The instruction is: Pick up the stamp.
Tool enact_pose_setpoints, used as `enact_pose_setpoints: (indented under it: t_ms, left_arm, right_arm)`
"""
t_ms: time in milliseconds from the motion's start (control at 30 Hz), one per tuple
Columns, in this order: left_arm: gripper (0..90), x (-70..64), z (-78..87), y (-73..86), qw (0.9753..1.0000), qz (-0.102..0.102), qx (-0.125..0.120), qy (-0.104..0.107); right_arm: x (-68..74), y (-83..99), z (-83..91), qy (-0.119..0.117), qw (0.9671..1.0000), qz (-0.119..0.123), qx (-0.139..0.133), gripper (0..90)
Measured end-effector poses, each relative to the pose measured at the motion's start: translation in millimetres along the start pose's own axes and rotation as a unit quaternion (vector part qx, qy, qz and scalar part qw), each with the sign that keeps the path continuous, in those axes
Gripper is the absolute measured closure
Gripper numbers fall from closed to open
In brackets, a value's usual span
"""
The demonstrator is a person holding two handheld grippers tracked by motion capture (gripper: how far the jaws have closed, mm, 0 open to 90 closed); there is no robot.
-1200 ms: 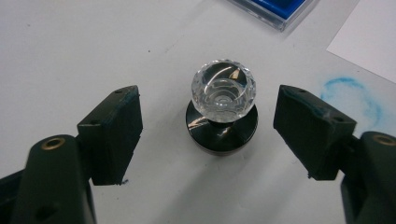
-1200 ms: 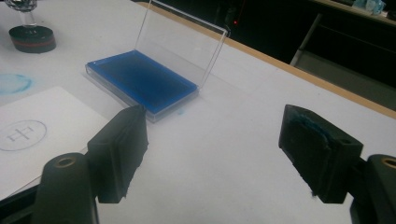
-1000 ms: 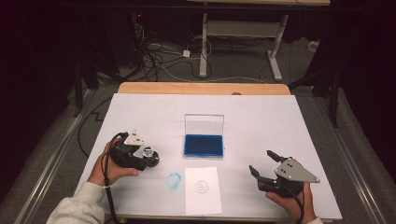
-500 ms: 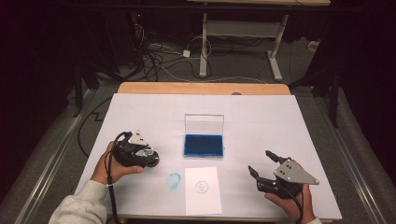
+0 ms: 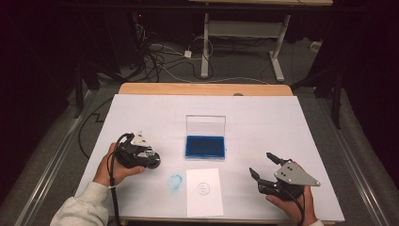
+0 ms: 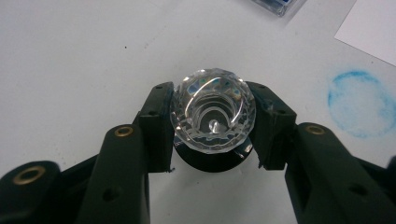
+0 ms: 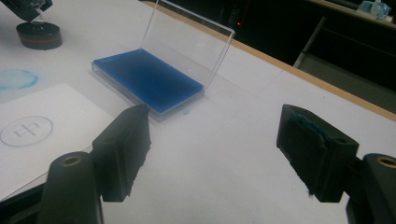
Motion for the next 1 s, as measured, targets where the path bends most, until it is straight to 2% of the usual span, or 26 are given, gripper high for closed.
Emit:
enact_pose_setpoints:
  t_ms: [100, 167, 500, 700, 800, 833, 1000]
  left_arm:
    - [53.9, 0.2, -0.6, -0.1, 1.0000, 0.006, -0.003, -0.001]
    - [54.0, -1.1, -1.0, -0.9, 0.9999, 0.000, -0.005, -0.009]
    - [54.6, -2.1, -1.1, -0.3, 0.9998, -0.003, -0.015, -0.012]
    - [54.6, -1.4, 4.4, 1.1, 0.9992, 0.005, -0.033, -0.020]
    - [54.6, -2.5, 6.5, 2.7, 0.9991, 0.006, -0.039, -0.017]
    - [54.6, -3.7, 7.2, 3.5, 0.9987, 0.009, -0.048, -0.014]
    - [54.6, -5.7, 9.1, 3.8, 0.9985, 0.006, -0.051, -0.017]
  right_arm:
    - [0.2, 0.0, 0.0, -0.001, 1.0000, -0.002, 0.000, 26.1]
    - [1.0, 0.2, -0.1, -0.004, 1.0000, 0.002, 0.001, 26.9]
    - [-0.8, 1.9, -1.7, -0.003, 1.0000, -0.002, 0.004, 26.1]
    - [-3.9, 2.2, -0.4, 0.001, 1.0000, -0.006, 0.003, 25.1]
    - [-5.0, 2.2, -0.7, 0.000, 0.9999, -0.010, 0.003, 24.5]
    - [-5.3, 2.5, -1.0, 0.000, 0.9999, -0.009, 0.006, 24.4]
    - [-5.8, 4.4, -3.8, -0.002, 0.9999, -0.007, 0.015, 23.7]
Point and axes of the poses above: each handheld gripper's, and its own axes: z roughly backward along the jaws, y roughly out of its underside, x roughly to its left, the point moved 7 cm from there along -z, roughly forward along the jaws, and after that the axes turned 3 degrees about x, right-handed, at the moved point
